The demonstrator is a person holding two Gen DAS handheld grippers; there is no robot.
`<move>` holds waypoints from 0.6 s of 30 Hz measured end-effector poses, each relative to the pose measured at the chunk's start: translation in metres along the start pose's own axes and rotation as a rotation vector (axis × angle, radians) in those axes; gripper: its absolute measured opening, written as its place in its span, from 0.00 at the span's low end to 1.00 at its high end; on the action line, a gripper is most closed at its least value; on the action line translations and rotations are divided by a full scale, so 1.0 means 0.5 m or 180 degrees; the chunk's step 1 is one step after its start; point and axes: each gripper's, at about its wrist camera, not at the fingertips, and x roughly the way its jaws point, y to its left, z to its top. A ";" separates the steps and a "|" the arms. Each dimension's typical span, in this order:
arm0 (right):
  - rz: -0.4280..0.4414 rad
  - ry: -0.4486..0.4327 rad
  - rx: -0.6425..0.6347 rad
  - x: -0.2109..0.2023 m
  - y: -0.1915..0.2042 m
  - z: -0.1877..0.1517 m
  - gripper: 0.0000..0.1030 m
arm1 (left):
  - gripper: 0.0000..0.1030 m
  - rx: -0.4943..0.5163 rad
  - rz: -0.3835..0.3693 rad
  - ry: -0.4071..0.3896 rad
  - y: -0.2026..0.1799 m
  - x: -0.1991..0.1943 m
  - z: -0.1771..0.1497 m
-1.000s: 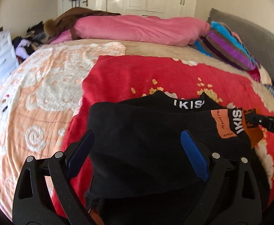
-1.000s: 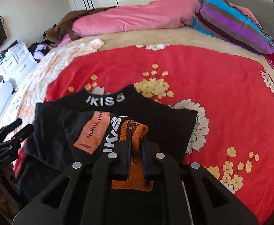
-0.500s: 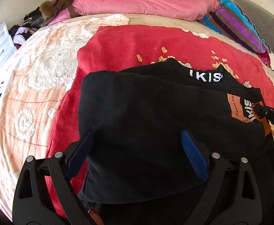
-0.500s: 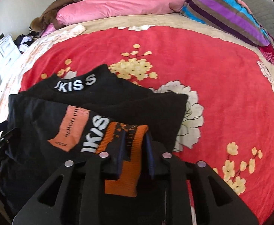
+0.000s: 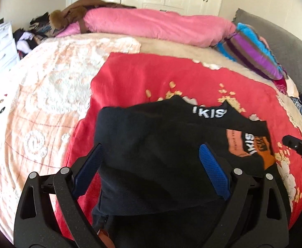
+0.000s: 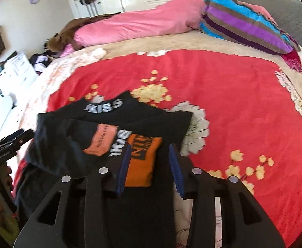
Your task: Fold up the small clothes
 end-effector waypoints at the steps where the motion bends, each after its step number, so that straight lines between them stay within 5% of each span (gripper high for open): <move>1: 0.0060 0.0001 -0.0022 0.000 0.008 -0.003 0.42 | 0.84 0.0036 0.0009 -0.0010 -0.006 -0.003 -0.001; 18: 0.0140 0.0325 -0.0340 0.083 0.066 -0.045 0.44 | 0.84 0.0322 0.0015 0.0419 -0.056 0.055 -0.048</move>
